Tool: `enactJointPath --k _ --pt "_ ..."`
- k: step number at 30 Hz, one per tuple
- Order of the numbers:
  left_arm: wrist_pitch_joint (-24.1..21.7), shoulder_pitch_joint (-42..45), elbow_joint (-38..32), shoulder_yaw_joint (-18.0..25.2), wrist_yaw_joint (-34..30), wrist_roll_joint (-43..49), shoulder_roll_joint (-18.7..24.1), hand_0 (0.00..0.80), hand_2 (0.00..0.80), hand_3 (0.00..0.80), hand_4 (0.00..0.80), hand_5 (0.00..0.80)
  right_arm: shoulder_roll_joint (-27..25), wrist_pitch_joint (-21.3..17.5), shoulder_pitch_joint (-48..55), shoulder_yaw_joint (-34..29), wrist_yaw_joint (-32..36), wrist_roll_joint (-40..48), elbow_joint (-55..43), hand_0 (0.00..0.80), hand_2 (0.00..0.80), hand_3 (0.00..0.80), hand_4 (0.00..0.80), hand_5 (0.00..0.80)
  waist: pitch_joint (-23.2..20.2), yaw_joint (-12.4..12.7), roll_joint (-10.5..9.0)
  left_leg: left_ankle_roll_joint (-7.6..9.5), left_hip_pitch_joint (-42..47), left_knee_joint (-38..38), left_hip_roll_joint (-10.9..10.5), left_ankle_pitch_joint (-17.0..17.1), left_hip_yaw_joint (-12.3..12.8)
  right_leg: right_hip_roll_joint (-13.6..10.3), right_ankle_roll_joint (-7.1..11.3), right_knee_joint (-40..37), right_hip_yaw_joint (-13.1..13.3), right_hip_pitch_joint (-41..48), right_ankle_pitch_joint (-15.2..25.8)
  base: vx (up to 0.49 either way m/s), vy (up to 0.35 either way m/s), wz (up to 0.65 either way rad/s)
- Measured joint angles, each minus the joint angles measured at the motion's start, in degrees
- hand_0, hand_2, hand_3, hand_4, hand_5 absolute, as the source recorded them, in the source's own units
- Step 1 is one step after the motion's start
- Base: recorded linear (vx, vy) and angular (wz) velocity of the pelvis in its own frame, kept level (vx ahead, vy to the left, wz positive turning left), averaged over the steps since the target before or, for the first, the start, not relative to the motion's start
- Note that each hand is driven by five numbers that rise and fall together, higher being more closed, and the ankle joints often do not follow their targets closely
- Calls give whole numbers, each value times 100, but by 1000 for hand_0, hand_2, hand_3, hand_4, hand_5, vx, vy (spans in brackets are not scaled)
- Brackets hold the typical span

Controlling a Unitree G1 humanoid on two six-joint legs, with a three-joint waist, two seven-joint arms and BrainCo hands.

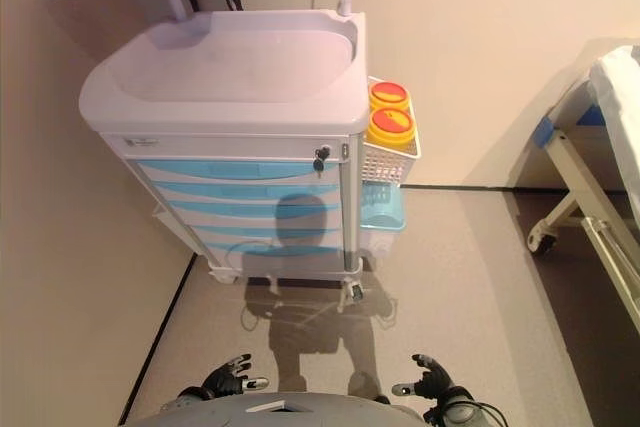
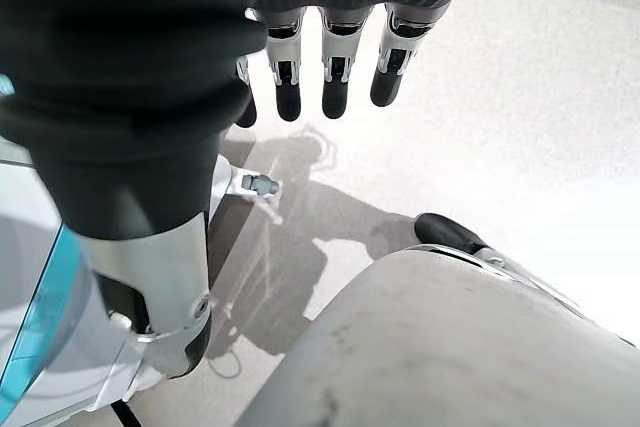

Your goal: Open the drawer and pick up the medicine

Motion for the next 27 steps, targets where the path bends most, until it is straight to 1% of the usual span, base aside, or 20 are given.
enactJointPath --k 5,12,22,25,27 --pt "-90 4 0 -1 25 5 -2 0 0 0 0 0 0 -9 2 0 0 0 1 0 0 0 0 0 3 4 -5 0 0 0 2 0 1 1 1 0 0 2 -1 0 0 0" --pt "-90 3 1 1 71 1 -4 0 0 0 0 0 0 -16 2 1 0 1 1 0 0 0 0 0 18 14 -30 0 0 0 1 0 1 1 1 0 -1 3 -1 0 0 0" --pt "-114 10 7 35 401 -25 -9 0 0 0 0 0 0 -21 20 0 -5 8 1 0 0 0 0 0 37 17 -51 0 -11 0 1 -1 -6 0 1 1 -5 -2 -1 60 2 0" --pt "-275 6 6 104 529 -138 -6 0 0 0 0 0 -10 -68 28 -3 -13 42 0 0 0 0 0 0 97 12 -55 1 -45 2 2 -1 0 -5 0 22 -4 -58 -2 4 62 -1" --pt "-422 -40 4 115 570 -351 2 0 0 0 0 0 -29 -98 17 -4 -31 145 -16 0 0 0 0 0 175 -1 -14 7 -122 7 -1 -1 2 -10 -2 61 -1 -155 -5 13 89 -2"
